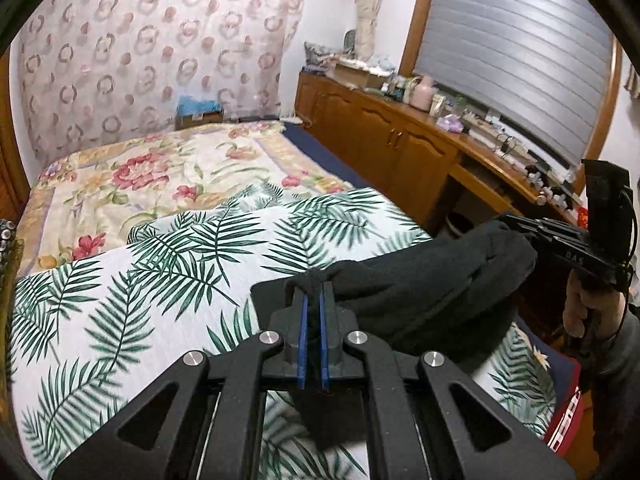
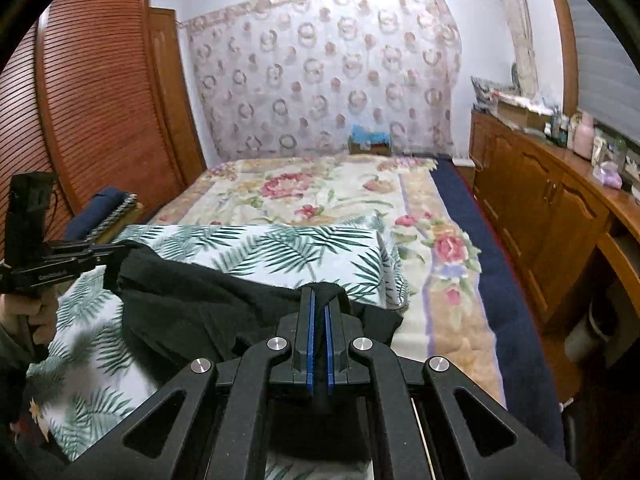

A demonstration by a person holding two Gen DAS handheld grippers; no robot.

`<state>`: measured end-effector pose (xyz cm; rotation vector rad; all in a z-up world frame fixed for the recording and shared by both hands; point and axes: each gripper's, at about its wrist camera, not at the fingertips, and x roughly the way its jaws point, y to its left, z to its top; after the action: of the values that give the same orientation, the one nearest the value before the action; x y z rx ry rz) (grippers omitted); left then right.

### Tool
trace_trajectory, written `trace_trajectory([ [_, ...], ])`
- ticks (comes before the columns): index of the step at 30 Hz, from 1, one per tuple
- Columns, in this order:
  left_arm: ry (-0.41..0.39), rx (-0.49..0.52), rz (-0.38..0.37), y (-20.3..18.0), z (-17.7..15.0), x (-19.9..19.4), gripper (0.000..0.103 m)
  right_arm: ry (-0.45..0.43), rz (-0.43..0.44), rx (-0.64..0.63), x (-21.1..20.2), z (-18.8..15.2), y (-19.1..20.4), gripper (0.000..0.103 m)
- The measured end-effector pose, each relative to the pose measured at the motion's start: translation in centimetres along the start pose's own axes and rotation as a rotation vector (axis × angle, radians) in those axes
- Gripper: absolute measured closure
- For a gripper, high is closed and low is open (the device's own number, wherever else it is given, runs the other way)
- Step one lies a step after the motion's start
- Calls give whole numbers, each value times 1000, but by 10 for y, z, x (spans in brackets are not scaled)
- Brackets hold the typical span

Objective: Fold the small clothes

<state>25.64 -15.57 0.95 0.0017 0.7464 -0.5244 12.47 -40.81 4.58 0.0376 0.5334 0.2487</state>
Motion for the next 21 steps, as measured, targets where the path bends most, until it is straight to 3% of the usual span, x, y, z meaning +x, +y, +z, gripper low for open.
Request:
trace_trajectory([
  [5,57,-10,0,7,0,18,95,56,-17,5,29,14,-2,96],
  [7,57,-8,12,12,0,17,84,55,-45,7,24,15,-4,89],
  [9,40,-5,-2,16,-1,9,61,35,-82,-3,15,17,-7,68],
  [11,40,0,-24,18,-4,1,53,20,-88,-1,6,16,-9,67],
  [14,56,22,-46,21,-17,-8,34,13,-79,5,-8,6,-12,62],
  [21,139,68,-40,15,-29,19,33,116,-32,-28,7,-18,-4,56],
])
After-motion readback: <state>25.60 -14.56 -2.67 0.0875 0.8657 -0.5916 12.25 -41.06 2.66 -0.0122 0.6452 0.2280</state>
